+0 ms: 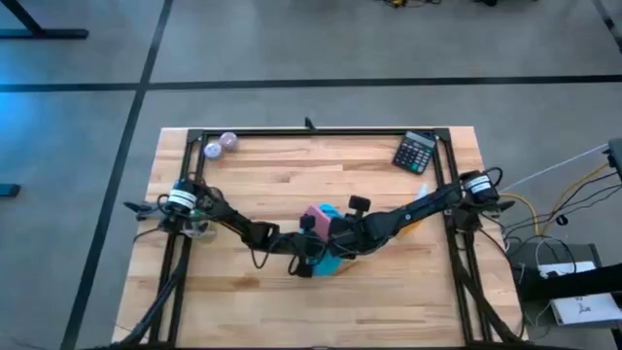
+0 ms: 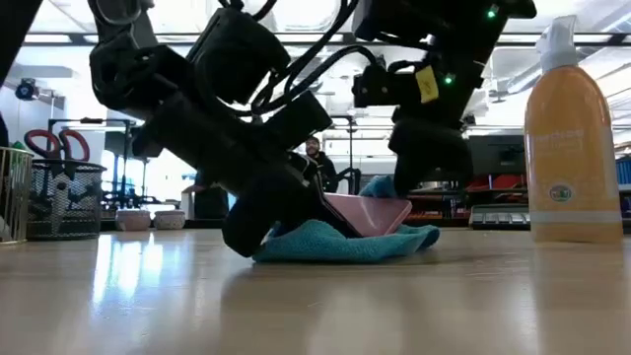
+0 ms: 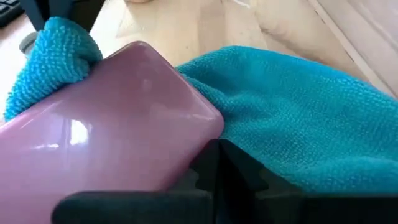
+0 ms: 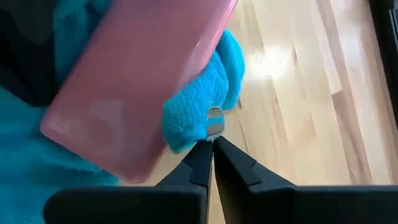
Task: Apply microfiber cloth
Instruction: Wipe the pink cellphone with the blue microfiber cloth
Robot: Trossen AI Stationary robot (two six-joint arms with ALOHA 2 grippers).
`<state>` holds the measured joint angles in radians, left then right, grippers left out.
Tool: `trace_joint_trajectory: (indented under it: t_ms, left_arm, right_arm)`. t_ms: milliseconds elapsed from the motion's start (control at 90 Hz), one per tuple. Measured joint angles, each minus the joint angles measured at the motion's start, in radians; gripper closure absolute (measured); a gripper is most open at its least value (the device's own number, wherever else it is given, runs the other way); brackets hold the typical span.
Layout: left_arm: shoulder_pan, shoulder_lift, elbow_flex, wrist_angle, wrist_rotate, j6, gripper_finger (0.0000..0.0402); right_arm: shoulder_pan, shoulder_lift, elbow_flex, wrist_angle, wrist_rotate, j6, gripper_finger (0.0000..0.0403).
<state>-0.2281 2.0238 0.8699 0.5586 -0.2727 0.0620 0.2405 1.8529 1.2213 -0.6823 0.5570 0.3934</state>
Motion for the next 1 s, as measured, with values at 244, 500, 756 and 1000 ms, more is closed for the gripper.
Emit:
trace_joint_trajectory:
  t_ms: [244, 500, 756, 1000]
  left_arm:
    - [0.001, -0.089, -0.017, -0.136, 0.028, 0.005, 0.0402]
    - [-0.002, -0.231, -0.067, -0.279, 0.029, -0.052, 0.0402]
    - [-0.003, -0.324, -0.176, -0.253, -0.039, -0.095, 0.0402]
    - [-0.004, -0.390, -0.274, -0.248, -0.100, -0.163, 0.0402]
  right_arm:
    - [-0.010, 0.009, -0.017, 0.105, -0.030, -0.011, 0.0403]
    - [-0.009, 0.013, -0.062, 0.286, -0.164, -0.011, 0.0403]
    - [-0.005, 0.014, -0.096, 0.417, -0.280, -0.011, 0.0403]
    - [0.010, 0.014, -0.100, 0.467, -0.346, -0.033, 0.0403]
